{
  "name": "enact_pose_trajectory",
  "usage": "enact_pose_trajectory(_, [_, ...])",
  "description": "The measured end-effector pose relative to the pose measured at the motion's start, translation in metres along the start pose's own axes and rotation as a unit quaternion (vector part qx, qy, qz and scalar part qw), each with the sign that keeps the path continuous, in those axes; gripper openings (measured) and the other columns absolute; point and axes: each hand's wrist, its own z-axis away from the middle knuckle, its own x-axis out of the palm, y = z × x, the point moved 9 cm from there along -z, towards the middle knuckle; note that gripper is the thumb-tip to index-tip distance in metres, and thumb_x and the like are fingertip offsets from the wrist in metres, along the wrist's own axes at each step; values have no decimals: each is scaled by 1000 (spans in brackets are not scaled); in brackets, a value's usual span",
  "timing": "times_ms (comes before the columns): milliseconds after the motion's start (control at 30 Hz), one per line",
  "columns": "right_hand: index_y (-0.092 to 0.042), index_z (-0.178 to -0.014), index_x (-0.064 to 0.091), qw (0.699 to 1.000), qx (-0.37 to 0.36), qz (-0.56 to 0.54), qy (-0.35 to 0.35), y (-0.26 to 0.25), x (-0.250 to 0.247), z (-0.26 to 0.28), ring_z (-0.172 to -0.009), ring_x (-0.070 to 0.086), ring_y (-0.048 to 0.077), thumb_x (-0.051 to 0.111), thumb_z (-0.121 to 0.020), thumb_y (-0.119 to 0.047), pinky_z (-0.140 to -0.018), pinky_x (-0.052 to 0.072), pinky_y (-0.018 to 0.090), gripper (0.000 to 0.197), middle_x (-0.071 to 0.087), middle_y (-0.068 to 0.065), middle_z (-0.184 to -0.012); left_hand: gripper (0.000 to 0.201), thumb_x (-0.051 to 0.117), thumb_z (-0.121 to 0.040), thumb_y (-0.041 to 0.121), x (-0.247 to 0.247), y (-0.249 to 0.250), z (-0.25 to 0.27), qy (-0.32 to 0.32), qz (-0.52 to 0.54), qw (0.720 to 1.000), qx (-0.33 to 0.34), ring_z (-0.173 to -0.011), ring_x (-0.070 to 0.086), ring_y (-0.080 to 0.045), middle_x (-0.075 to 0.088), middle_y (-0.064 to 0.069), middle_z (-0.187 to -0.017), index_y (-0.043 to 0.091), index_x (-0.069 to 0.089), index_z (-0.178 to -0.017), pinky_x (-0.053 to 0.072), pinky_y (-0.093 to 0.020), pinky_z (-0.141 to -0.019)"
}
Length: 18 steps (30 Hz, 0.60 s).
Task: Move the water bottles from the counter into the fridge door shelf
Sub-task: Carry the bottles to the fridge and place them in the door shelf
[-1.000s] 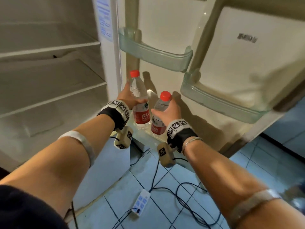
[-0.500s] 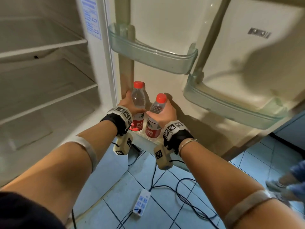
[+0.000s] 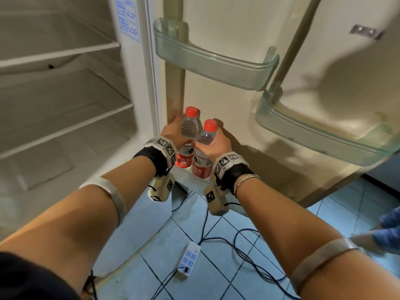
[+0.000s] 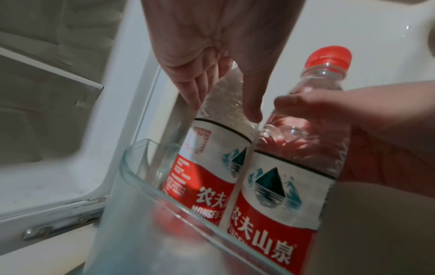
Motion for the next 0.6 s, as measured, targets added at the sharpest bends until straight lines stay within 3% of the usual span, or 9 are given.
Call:
enact_pose_trajectory(200, [-15, -122, 46, 997, 24, 66, -14, 6, -4, -4, -107, 61, 25, 76, -67, -49, -94, 51, 37, 72, 63, 6, -118, 81, 63, -82, 5, -19, 19, 4, 64, 7, 997, 48, -126, 49, -30, 48, -10, -140, 24, 17, -146, 39, -34, -102])
enact_pose_trajectory(400, [-16, -114, 55, 996, 34, 74, -20, 7, -8, -5, -101, 65, 24, 77, -65, -49, -92, 52, 36, 63, 68, 5, -109, 73, 62, -83, 4, -23, 28, 10, 73, 20, 994, 74, -124, 50, -26, 51, -9, -137, 25, 27, -143, 34, -22, -93])
enact_pose_trajectory(500, [-17, -112, 56, 996, 34, 77, -10, 7, -11, -5, -100, 64, 23, 76, -68, -48, -88, 51, 30, 57, 68, 4, -108, 74, 66, -81, 8, -23, 28, 12, 65, 21, 995, 73, -124, 50, -25, 52, -9, -135, 24, 29, -143, 34, -24, -97])
enact_pose_trajectory(600, [-16, -118, 52, 996, 32, 81, -3, 7, -12, -3, -104, 63, 25, 77, -68, -45, -92, 50, 33, 63, 66, 6, -112, 76, 68, -80, 12, -23, 26, 14, 64, 31, 995, 68, -125, 49, -25, 52, -7, -136, 24, 28, -143, 37, -31, -104])
